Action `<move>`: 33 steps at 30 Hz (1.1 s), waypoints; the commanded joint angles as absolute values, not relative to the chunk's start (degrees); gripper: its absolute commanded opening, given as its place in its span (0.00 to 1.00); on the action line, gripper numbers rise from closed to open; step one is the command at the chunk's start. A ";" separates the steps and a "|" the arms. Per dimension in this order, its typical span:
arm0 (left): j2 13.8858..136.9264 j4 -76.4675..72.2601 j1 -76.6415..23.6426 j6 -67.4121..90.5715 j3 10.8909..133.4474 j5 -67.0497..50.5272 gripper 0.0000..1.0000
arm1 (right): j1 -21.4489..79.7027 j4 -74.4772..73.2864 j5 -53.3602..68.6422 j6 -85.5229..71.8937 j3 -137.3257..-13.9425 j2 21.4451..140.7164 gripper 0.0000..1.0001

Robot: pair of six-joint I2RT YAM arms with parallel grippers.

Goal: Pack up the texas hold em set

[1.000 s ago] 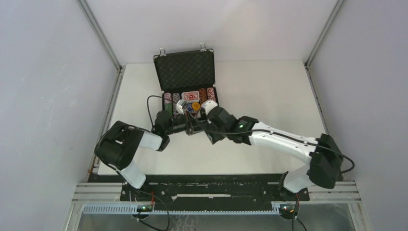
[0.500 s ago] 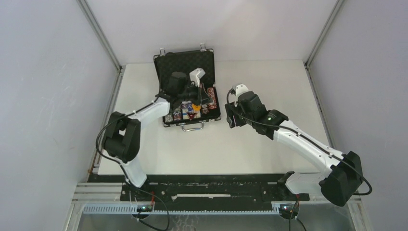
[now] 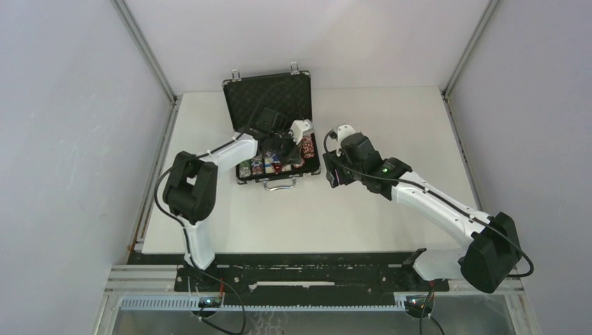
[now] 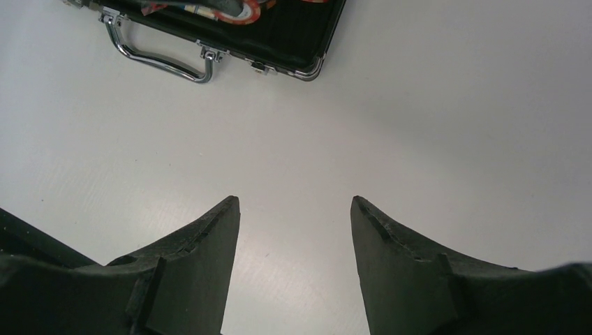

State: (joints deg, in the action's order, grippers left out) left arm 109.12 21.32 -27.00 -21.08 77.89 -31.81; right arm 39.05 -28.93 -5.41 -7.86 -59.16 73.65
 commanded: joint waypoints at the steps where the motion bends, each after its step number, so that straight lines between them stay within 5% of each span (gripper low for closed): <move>1: 110.74 23.68 -27.42 -27.78 84.22 -31.00 0.00 | 38.76 -26.09 -4.82 -8.18 -59.41 74.29 0.67; 33: 131.57 44.31 -30.77 -30.10 113.81 -28.40 0.00 | 37.40 -26.08 -4.74 -8.04 -58.97 75.32 0.66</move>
State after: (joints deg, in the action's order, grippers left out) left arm 128.62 38.96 -31.16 -30.02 106.50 -29.04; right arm 38.11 -28.42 -4.80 -7.84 -58.89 75.46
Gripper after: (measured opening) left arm 0.014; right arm 0.664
